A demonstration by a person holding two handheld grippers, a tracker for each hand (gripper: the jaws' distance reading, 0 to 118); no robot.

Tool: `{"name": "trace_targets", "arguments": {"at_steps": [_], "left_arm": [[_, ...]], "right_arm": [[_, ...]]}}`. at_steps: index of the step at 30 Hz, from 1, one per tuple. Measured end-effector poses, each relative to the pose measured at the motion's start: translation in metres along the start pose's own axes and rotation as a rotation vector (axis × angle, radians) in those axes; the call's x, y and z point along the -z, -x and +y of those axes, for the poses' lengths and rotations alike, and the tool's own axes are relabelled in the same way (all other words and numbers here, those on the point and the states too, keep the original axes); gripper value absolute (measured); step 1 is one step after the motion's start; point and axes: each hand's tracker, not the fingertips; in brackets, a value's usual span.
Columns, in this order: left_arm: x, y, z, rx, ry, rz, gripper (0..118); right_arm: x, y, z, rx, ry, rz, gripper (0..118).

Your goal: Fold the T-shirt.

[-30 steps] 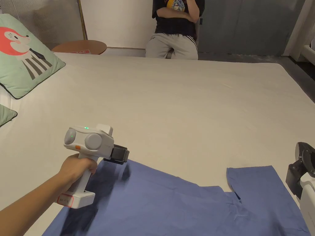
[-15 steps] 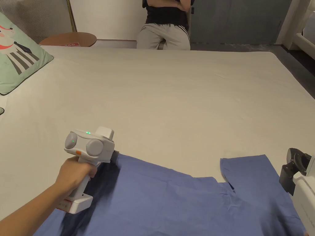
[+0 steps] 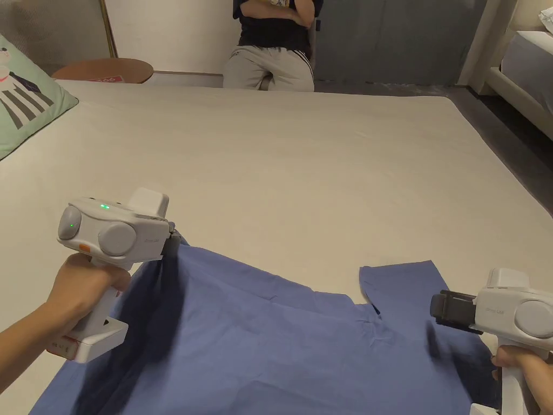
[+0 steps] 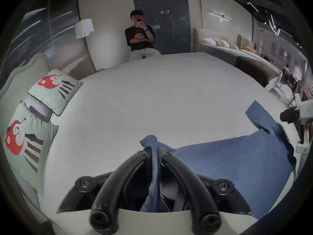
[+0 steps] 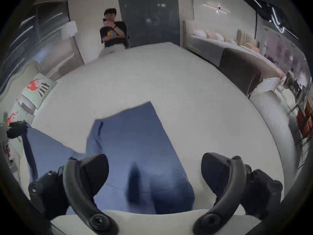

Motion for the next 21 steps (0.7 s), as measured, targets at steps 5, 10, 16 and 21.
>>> {"name": "trace_targets", "arguments": {"at_steps": [5, 10, 16, 21], "left_arm": [[-0.008, 0.001, -0.005, -0.004, -0.013, 0.003, 2], [-0.012, 0.003, -0.009, -0.019, -0.014, 0.009, 2], [-0.023, 0.006, -0.014, -0.046, -0.022, 0.016, 2], [-0.048, 0.012, -0.013, -0.107, -0.076, 0.033, 1]], "right_arm": [[0.020, 0.009, -0.011, -0.035, 0.074, -0.022, 61], [0.017, 0.016, -0.026, -0.117, 0.038, -0.035, 27], [-0.009, 0.018, -0.026, -0.139, -0.063, -0.051, 2], [-0.065, 0.026, -0.003, -0.207, -0.240, -0.041, 1]]}}
